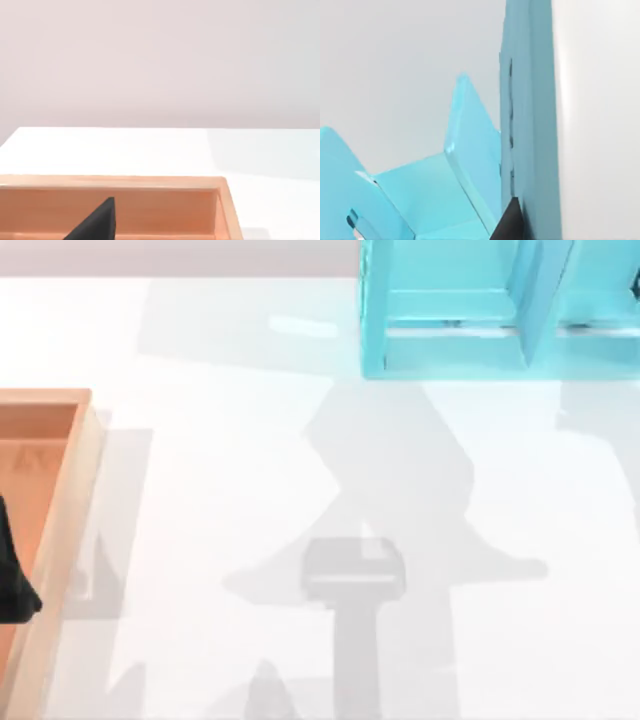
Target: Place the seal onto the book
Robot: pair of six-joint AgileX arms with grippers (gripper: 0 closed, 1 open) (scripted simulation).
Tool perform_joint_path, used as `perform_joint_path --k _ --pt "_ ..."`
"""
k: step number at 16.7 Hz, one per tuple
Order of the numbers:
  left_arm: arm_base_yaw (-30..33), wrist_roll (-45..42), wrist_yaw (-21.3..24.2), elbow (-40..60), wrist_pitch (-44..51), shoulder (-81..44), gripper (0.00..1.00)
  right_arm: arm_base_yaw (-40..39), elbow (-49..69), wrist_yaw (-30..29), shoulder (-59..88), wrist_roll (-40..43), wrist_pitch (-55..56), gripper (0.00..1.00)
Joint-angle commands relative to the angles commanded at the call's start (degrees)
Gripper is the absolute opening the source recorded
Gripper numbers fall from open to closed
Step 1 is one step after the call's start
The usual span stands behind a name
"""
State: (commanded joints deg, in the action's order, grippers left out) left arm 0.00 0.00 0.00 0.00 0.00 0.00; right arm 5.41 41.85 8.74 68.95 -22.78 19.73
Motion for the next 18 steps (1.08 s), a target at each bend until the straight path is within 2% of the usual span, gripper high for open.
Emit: perform_joint_path --k 6,9,13,18 --pt "0.0 0.0 0.0 0.0 0.0 0.0 1.0 -0.9 0.1 -0.6 0.6 0.6 0.3 0.0" --pt "0.0 0.0 0.0 0.0 0.0 0.0 1.0 -6.3 0.9 -5.0 2.8 6.1 2.3 0.0" --pt "0.0 0.0 0.0 0.0 0.0 0.0 1.0 -20.0 1.7 -15.1 8.5 21.8 6.0 0.0" --pt "0.0 0.0 0.0 0.0 0.0 0.0 1.0 -41.0 1.5 -30.6 18.3 49.5 10.6 0.0"
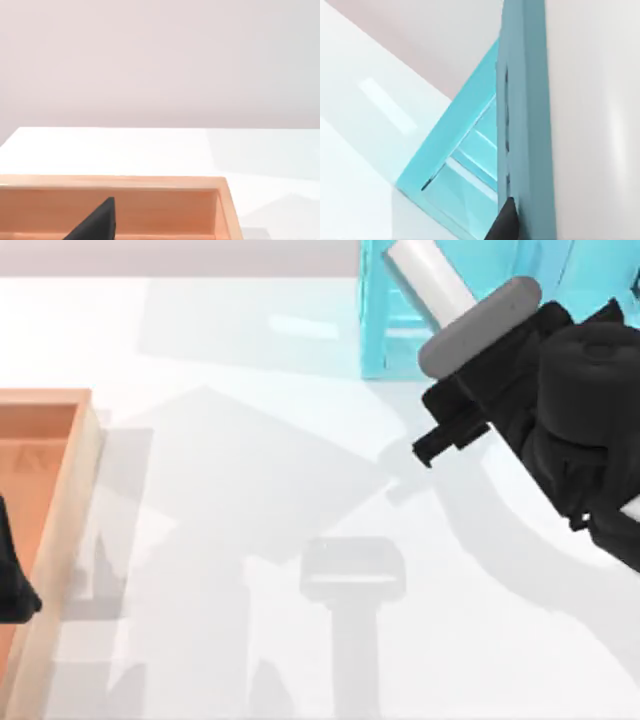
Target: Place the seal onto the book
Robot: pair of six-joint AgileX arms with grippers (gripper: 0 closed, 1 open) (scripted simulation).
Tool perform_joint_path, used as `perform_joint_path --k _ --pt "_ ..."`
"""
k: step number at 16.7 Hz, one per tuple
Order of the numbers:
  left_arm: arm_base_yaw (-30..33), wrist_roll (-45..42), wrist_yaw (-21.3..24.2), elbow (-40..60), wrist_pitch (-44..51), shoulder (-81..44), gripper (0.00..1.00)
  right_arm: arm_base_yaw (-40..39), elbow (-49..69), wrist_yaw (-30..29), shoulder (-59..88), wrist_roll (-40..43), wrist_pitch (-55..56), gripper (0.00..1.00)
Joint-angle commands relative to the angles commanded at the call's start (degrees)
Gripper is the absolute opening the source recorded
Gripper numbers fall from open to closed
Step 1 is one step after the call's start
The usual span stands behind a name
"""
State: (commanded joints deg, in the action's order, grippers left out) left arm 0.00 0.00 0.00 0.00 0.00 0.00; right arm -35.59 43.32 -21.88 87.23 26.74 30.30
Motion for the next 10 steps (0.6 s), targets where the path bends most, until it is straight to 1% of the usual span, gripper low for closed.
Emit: perform_joint_path --k 3,5,7,10 --pt "0.0 0.0 0.0 0.0 0.0 0.0 1.0 -11.2 -0.4 -9.2 6.0 16.5 2.7 0.0" --pt "0.0 0.0 0.0 0.0 0.0 0.0 1.0 -17.6 -0.6 -14.8 9.3 26.0 4.3 0.0" --pt "0.0 0.0 0.0 0.0 0.0 0.0 1.0 -23.1 -0.8 -19.5 12.1 33.2 5.8 0.0" --pt "0.0 0.0 0.0 0.0 0.0 0.0 1.0 -28.8 -1.0 -24.9 15.1 39.5 7.6 0.0"
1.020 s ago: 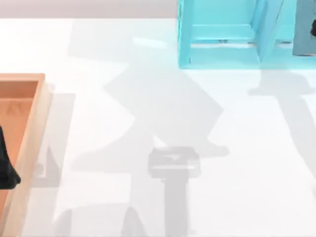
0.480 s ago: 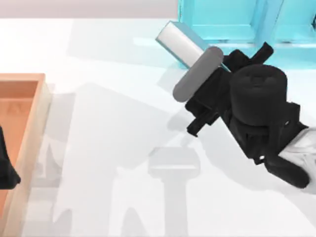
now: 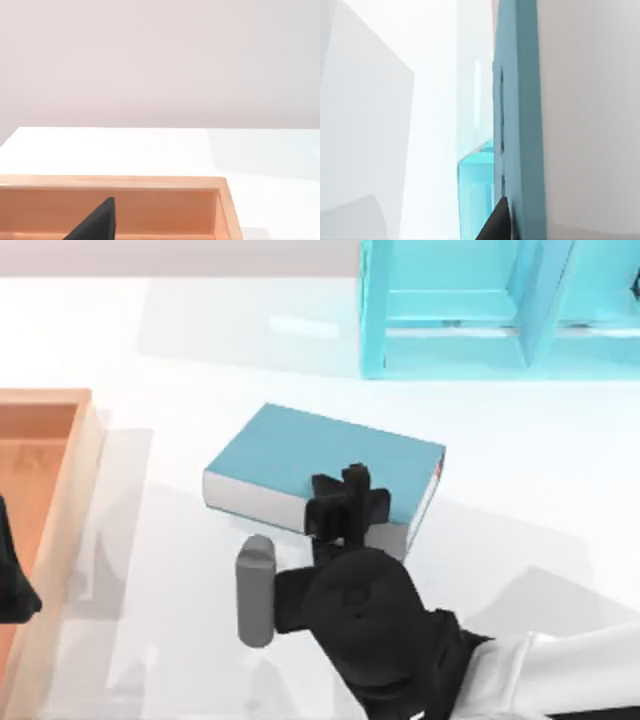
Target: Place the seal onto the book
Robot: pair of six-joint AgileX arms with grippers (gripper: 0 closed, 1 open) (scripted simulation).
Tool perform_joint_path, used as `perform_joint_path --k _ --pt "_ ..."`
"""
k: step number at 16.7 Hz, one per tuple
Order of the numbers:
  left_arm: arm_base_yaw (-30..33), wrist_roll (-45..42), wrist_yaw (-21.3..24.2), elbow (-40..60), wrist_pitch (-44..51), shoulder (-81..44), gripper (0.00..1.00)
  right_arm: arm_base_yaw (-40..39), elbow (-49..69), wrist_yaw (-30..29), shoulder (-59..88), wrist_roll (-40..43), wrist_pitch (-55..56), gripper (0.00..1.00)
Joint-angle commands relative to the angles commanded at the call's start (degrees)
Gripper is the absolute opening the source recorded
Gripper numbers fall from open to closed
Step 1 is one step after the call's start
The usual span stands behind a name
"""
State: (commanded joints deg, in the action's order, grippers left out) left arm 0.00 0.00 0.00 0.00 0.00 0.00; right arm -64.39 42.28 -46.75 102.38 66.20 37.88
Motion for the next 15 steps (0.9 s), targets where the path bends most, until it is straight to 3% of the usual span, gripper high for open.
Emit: perform_joint_path --k 3,15 --pt "0.0 0.0 0.0 0.0 0.0 0.0 1.0 -1.7 -0.1 -2.4 1.2 1.7 0.8 0.0" --pt "0.0 0.0 0.0 0.0 0.0 0.0 1.0 -2.5 -0.6 -3.1 0.5 1.3 0.4 0.0"
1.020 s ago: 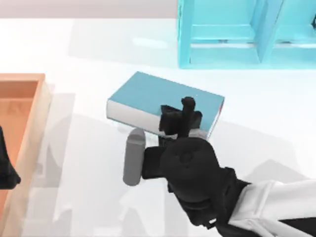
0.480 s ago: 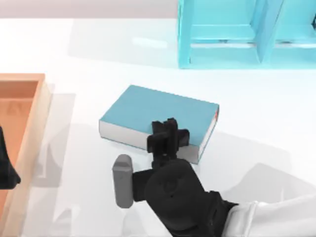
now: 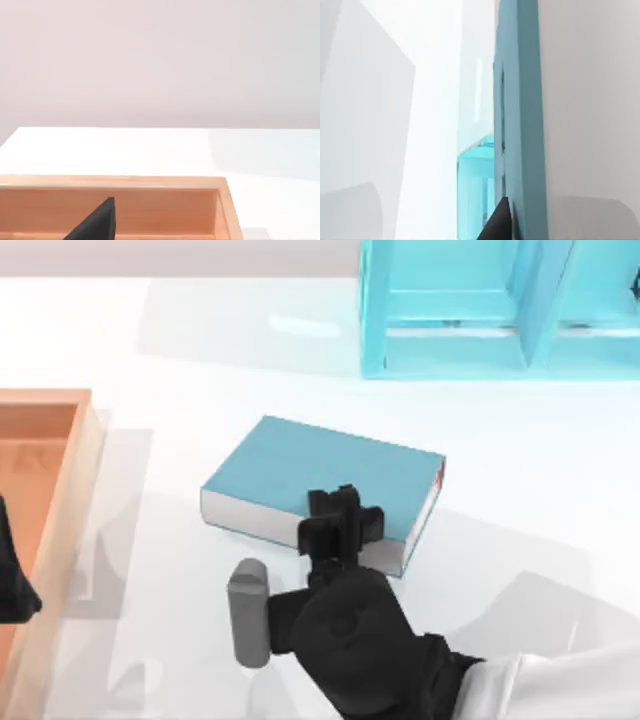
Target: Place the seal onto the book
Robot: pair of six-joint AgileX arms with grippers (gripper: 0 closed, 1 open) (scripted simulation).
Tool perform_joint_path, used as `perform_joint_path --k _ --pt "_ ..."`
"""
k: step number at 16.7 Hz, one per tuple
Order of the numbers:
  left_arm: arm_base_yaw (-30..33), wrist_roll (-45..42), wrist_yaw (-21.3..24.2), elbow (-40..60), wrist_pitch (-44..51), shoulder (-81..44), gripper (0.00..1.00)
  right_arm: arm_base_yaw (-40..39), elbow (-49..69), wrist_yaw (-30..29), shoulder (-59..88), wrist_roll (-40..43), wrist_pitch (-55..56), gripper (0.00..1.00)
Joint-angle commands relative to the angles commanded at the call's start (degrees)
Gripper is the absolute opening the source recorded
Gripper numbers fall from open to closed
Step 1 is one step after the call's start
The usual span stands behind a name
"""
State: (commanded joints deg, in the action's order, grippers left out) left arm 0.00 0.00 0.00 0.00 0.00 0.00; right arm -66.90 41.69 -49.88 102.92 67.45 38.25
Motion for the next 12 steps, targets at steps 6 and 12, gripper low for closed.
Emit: perform_joint_path --k 6,12 --pt "0.0 0.0 0.0 0.0 0.0 0.0 1.0 0.2 -0.9 0.1 3.8 -0.3 4.3 0.0" --pt "0.0 0.0 0.0 0.0 0.0 0.0 1.0 0.3 -1.7 0.0 6.7 -0.3 7.9 0.0"
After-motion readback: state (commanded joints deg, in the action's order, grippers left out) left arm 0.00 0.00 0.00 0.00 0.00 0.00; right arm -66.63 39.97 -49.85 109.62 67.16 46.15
